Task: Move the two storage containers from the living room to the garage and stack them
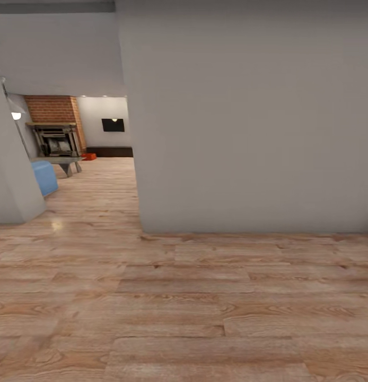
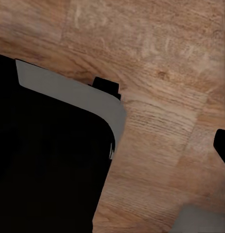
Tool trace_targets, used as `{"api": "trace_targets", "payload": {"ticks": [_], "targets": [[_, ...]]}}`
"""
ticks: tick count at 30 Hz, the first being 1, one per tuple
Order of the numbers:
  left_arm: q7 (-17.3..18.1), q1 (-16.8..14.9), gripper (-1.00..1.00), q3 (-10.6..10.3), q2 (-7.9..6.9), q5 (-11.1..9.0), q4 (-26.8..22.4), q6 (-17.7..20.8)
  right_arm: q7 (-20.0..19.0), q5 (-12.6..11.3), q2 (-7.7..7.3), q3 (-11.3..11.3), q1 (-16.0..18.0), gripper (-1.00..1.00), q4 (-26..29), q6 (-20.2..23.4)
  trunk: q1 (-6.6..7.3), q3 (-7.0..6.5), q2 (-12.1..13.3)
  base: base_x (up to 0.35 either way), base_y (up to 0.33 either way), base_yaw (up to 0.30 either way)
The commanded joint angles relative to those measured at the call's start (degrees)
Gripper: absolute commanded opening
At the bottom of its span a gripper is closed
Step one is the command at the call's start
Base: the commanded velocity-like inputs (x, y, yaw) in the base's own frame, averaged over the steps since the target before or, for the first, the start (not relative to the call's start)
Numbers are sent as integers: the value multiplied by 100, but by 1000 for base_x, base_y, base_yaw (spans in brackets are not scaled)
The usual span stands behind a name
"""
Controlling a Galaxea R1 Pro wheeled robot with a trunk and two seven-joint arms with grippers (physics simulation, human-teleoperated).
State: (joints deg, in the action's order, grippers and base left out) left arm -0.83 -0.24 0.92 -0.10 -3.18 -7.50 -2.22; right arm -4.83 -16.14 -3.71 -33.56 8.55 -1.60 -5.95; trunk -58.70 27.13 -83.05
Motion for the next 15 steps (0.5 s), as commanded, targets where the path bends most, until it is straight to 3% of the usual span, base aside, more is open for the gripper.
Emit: {"api": "trace_targets", "payload": {"ticks": [1, 15], "targets": [[-5, -2, 100, 7, 1, -34, 2, -15, -34, -60, 1, -38, 6, 100, -18, -35, -3, 5, -2, 321, 0, 221], [-5, -2, 100, 12, 1, -34, 3, -15, -36, -64, 3, -37, 6, 100, -18, -29, -3, 5, -2, 321, 0, 264]]}}
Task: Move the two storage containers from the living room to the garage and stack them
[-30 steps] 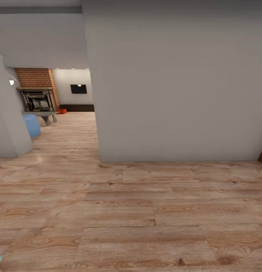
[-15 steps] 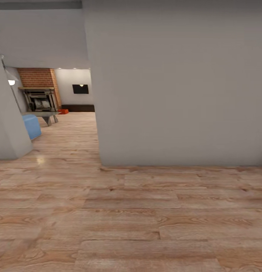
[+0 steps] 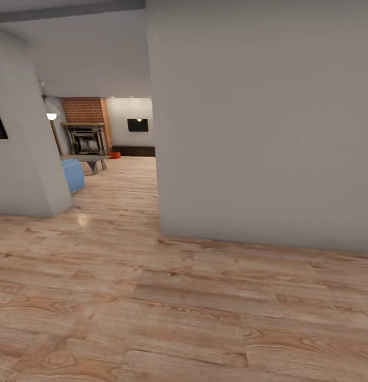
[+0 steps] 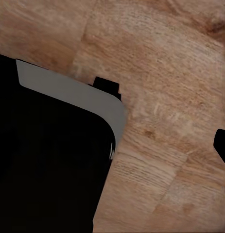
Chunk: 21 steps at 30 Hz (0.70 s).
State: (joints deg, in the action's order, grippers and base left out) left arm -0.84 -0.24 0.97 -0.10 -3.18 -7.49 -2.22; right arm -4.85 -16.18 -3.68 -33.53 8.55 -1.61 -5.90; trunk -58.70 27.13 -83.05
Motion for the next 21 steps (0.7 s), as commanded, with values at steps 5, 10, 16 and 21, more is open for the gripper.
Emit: {"api": "trace_targets", "payload": {"ticks": [5, 10, 16, 21], "targets": [[-3, -2, 100, 5, 1, -34, 1, -15, -33, -61, 7, -39, 6, 100, -15, -35, -3, 5, -2, 321, 0, 270], [-4, -2, 100, 7, 1, -34, -1, -15, -33, -60, 10, -39, 6, 100, -15, -35, -3, 5, -2, 321, 0, 270], [-4, -2, 100, 8, 1, -34, 0, -15, -33, -59, 8, -39, 6, 100, -16, -37, -3, 5, -2, 321, 0, 270], [-4, -2, 100, 8, 1, -34, 2, -15, -33, -61, 2, -39, 6, 100, -15, -37, -3, 5, -2, 321, 0, 270]]}}
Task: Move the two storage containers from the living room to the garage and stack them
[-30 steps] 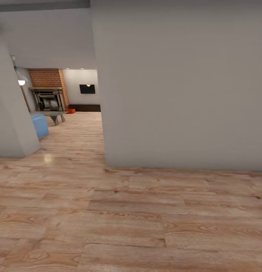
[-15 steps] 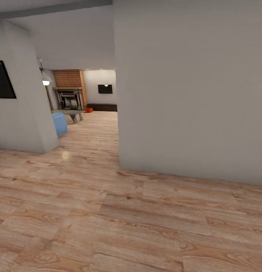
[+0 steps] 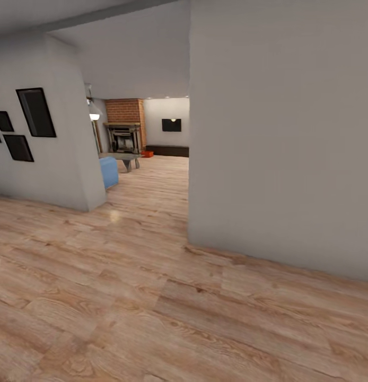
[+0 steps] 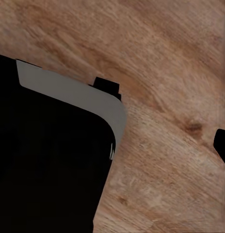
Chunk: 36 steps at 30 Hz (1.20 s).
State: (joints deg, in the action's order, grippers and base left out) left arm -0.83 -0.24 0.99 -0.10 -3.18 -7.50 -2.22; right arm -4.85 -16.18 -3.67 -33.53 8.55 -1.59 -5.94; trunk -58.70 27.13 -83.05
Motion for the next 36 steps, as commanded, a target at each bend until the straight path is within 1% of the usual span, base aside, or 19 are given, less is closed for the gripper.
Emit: {"api": "trace_targets", "payload": {"ticks": [1, 9, 12, 36], "targets": [[-4, -2, 100, 6, 1, -34, 2, -15, -33, -61, 0, -39, 6, 100, -17, -35, -3, 5, -2, 321, 0, 270], [-5, -2, 100, 6, 1, -35, 3, -15, -33, -61, -10, -39, 6, 100, -17, -35, -3, 5, -2, 321, 0, 270], [-5, -2, 100, 6, 1, -34, 3, -15, -33, -61, -10, -39, 6, 100, -17, -38, -3, 5, -2, 321, 0, 169], [-5, -2, 100, 5, 1, -38, 11, -15, -33, -61, -2, -39, 6, 100, -18, -35, -3, 5, -2, 321, 0, 8]]}}
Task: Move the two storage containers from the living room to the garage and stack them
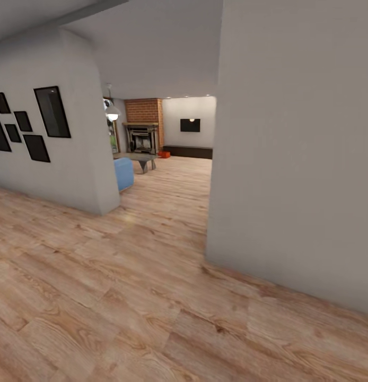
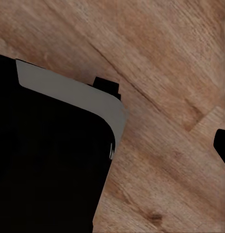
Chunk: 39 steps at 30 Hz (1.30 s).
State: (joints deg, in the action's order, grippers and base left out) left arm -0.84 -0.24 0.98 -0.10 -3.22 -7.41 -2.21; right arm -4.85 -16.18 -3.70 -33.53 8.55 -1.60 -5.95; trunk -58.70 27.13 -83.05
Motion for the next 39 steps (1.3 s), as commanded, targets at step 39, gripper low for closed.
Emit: {"api": "trace_targets", "payload": {"ticks": [39], "targets": [[-1, -2, 100, 4, 32, -30, 10, -19, -25, -52, 13, -39, 6, 100, -15, -37, -3, 6, -2, 321, 0, 115]]}}
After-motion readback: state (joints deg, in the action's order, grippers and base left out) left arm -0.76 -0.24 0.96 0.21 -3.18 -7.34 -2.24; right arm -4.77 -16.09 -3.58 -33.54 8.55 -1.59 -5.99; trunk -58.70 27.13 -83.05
